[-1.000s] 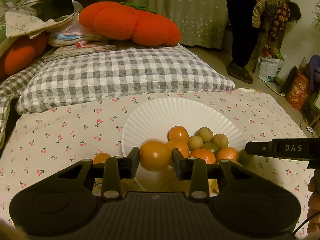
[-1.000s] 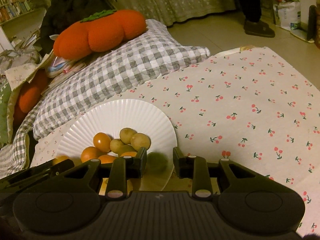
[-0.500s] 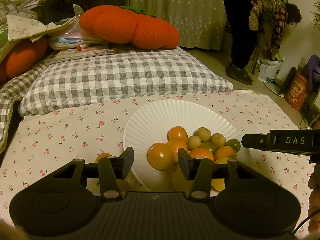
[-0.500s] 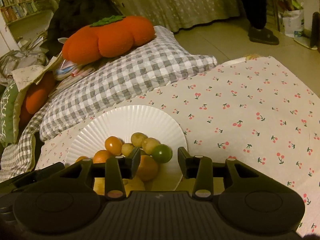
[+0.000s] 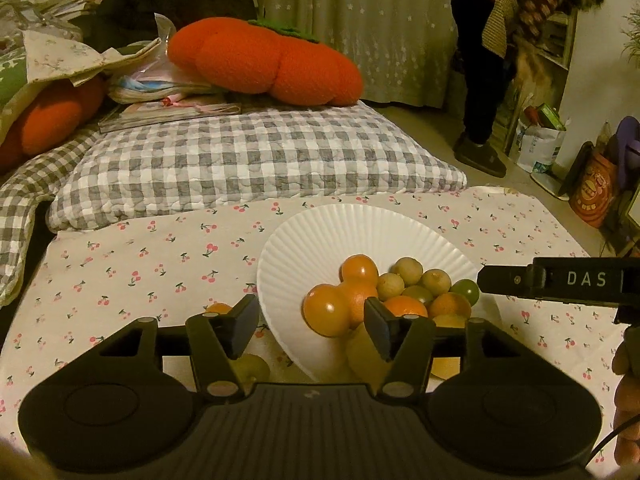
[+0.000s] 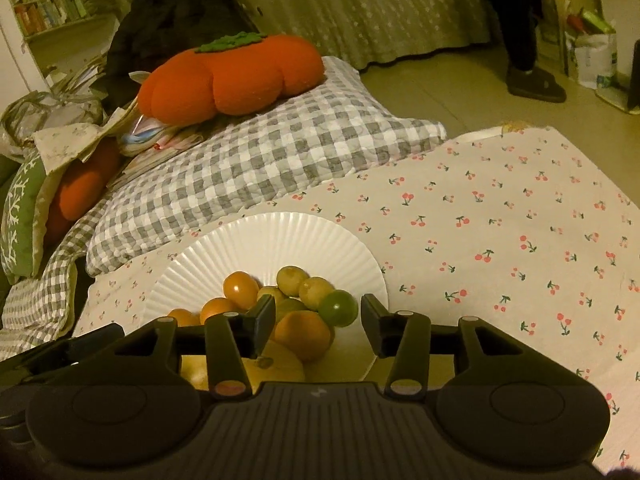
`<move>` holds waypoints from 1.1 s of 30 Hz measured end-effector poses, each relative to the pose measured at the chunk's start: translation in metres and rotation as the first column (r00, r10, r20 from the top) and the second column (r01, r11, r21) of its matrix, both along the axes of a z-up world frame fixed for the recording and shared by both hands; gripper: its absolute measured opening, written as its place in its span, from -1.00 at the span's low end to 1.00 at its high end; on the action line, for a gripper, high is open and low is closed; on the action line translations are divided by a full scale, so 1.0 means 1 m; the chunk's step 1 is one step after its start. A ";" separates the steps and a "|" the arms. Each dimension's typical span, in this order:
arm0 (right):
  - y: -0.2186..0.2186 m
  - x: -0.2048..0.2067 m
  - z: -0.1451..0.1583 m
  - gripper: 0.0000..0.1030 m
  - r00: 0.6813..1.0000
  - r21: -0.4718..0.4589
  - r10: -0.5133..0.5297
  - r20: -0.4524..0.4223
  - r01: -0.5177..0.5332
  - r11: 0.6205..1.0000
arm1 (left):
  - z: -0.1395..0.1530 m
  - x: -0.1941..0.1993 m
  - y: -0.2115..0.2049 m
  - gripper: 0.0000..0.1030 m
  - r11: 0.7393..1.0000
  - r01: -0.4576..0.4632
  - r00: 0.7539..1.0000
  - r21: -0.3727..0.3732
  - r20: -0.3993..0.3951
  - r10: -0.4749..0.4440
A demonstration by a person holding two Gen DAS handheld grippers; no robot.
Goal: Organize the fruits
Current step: 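Move both open grippers back toward the last tomato and small yellow fruit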
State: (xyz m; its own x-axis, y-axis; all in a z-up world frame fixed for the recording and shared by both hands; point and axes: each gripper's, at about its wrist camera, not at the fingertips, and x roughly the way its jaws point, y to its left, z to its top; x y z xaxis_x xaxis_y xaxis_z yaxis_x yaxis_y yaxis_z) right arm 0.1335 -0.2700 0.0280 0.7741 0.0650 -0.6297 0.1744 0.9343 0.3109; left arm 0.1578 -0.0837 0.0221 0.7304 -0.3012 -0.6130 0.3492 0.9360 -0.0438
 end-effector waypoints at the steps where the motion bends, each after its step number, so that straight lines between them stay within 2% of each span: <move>1: 0.001 0.000 0.000 -0.14 1.000 0.000 0.002 0.000 -0.002 1.000 | 0.000 0.000 0.001 0.01 1.000 -0.002 1.000 -0.002 -0.001 0.002; 5: 0.005 0.000 0.000 -0.13 1.000 -0.010 0.021 0.003 -0.021 1.000 | 0.006 0.000 0.012 0.03 0.999 -0.020 1.000 -0.031 -0.003 0.020; 9: 0.012 -0.001 0.002 -0.11 0.999 -0.027 0.041 0.016 -0.040 0.999 | 0.014 0.005 0.039 0.05 0.991 -0.101 0.995 -0.092 -0.003 0.101; 15: 0.032 -0.005 0.007 -0.07 0.994 -0.104 0.105 0.041 -0.100 0.990 | 0.009 0.022 0.077 0.05 0.960 -0.242 0.969 -0.140 -0.080 0.232; 19: 0.053 -0.012 0.012 -0.07 0.982 -0.177 0.176 0.069 -0.161 0.971 | 0.001 0.027 0.090 0.05 0.945 -0.291 0.952 -0.150 -0.138 0.272; 22: 0.073 -0.020 0.016 -0.05 0.961 -0.233 0.258 0.098 -0.230 0.945 | -0.002 0.030 0.089 0.05 0.946 -0.292 0.950 -0.138 -0.154 0.271; 25: 0.096 -0.029 0.014 -0.02 0.927 -0.287 0.359 0.108 -0.317 0.904 | -0.005 0.032 0.088 0.05 0.953 -0.279 0.952 -0.116 -0.165 0.258; 33: 0.141 -0.039 -0.005 -0.01 0.838 -0.348 0.542 0.058 -0.492 0.798 | -0.017 0.041 0.092 0.07 0.962 -0.260 0.951 -0.087 -0.196 0.240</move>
